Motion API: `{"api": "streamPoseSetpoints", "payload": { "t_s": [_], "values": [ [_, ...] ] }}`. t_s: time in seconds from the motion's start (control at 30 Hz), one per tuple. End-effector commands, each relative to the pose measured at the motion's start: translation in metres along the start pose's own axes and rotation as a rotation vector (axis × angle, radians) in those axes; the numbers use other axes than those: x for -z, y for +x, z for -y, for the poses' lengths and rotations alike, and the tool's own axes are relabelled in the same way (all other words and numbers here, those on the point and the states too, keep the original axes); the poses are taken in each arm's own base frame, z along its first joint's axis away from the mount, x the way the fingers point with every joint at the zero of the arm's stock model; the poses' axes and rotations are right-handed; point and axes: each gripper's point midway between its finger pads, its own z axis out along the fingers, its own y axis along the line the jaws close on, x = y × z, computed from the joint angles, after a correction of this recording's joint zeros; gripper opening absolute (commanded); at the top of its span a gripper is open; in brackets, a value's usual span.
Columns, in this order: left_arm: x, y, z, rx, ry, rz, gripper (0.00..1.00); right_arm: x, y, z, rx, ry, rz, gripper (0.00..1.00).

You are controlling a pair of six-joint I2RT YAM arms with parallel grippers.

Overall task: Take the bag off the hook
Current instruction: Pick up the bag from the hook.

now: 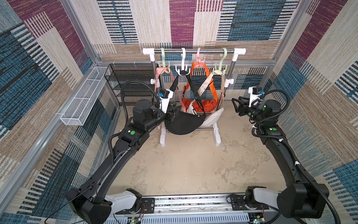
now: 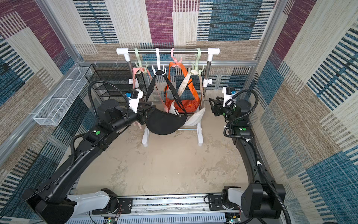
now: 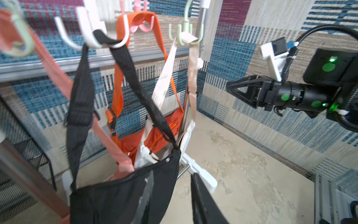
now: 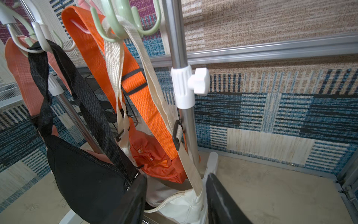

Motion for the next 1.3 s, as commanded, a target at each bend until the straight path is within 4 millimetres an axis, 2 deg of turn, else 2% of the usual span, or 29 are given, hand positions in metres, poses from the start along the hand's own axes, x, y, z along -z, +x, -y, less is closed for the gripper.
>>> {"api": "streamPoseSetpoints", "payload": {
  "t_s": [0.0, 0.13, 0.27, 0.47, 0.73, 0.9, 1.27],
  "values": [
    [-0.02, -0.002, 0.008, -0.066, 0.005, -0.044, 0.35, -0.004, -0.011, -0.011, 0.027, -0.069, 0.018, 0.47],
    [-0.051, -0.008, 0.021, -0.124, 0.022, -0.062, 0.34, -0.005, -0.019, -0.017, 0.096, -0.108, 0.051, 0.48],
    [-0.083, -0.011, 0.027, -0.151, 0.024, -0.066, 0.33, -0.005, -0.013, -0.019, 0.167, -0.121, 0.069, 0.49],
    [-0.132, -0.008, 0.022, -0.151, 0.024, -0.069, 0.31, -0.011, -0.005, -0.019, 0.199, -0.154, 0.102, 0.49],
    [-0.176, -0.006, 0.003, -0.204, -0.055, -0.064, 0.28, -0.031, 0.012, -0.002, 0.18, -0.128, 0.084, 0.47],
    [-0.19, -0.004, -0.017, -0.246, -0.158, -0.07, 0.29, -0.046, 0.018, 0.009, 0.177, -0.112, 0.07, 0.49],
    [-0.212, 0.01, -0.033, -0.28, -0.173, -0.113, 0.29, -0.077, 0.049, 0.017, 0.216, -0.115, -0.005, 0.55]
  ]
}}
